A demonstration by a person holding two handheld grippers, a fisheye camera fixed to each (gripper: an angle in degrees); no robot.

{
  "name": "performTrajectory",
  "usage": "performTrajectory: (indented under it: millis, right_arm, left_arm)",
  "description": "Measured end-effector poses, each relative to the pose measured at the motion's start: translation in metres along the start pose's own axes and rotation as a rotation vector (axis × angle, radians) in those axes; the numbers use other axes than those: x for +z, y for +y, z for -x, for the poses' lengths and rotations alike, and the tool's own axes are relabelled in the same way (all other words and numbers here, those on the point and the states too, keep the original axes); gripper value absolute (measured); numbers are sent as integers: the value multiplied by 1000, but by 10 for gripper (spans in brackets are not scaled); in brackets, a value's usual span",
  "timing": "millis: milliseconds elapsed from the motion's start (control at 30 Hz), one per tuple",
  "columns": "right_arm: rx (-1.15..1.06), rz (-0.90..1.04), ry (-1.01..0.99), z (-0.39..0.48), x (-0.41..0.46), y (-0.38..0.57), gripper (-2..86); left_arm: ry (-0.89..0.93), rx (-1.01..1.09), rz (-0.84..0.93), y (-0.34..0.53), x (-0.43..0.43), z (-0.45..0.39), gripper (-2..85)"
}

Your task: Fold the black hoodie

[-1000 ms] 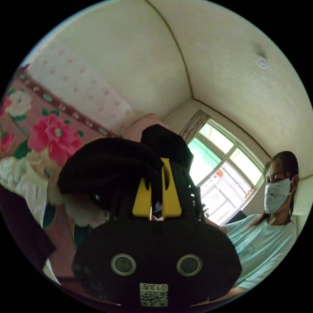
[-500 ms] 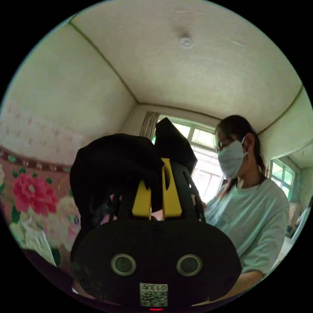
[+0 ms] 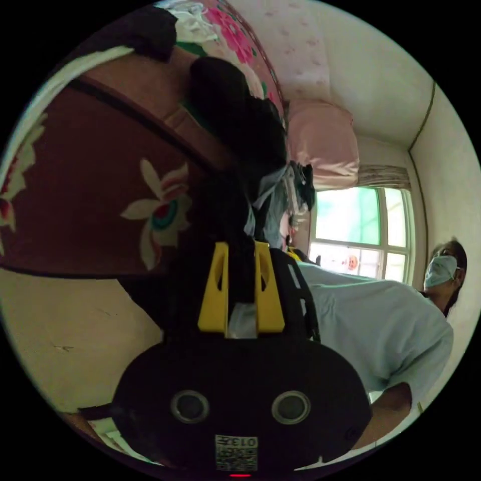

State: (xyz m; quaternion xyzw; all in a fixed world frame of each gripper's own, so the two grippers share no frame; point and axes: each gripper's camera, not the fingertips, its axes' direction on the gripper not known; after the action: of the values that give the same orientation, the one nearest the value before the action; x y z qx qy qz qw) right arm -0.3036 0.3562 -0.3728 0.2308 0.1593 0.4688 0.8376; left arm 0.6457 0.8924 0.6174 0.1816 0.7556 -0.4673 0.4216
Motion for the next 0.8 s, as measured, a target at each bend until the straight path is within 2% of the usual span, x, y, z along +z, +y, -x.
performTrajectory:
  millis: [100,167,267,367,433,533,600,667,733,800]
  right_arm:
    - [5,1,-30,-22,-5,27,160]
    - [-30,33,-44,-21,5,43,174]
    - [-101,149,-29,-7,39,62,192]
    - [-176,273,105,1,71,81,199]
    - [-151,299,121,-12,74,94,200]
    - [-33,253,51,-56,64,117,200]
    - [117,191,-99,-99,63,130,194]
    - [233,173,-247,-123,72,134,182]
    - [301,188,-345,-134,84,138,150]
    - [338,196,-467,-134,86,138,46]
  left_arm:
    - [-132,46,-110,-12,-23,-25,106]
    - [-154,74,-144,-26,-18,-40,127]
    - [-208,117,-71,-51,23,-64,153]
    - [-264,141,-24,-69,65,-80,166]
    - [-288,132,7,-75,84,-82,169]
    - [-421,172,116,-79,110,-89,172]
    - [-488,169,202,-79,125,-87,166]
    - [-521,159,181,-77,122,-88,148]
    - [-518,148,185,-75,119,-88,134]
    - [-518,141,295,-72,120,-87,58]
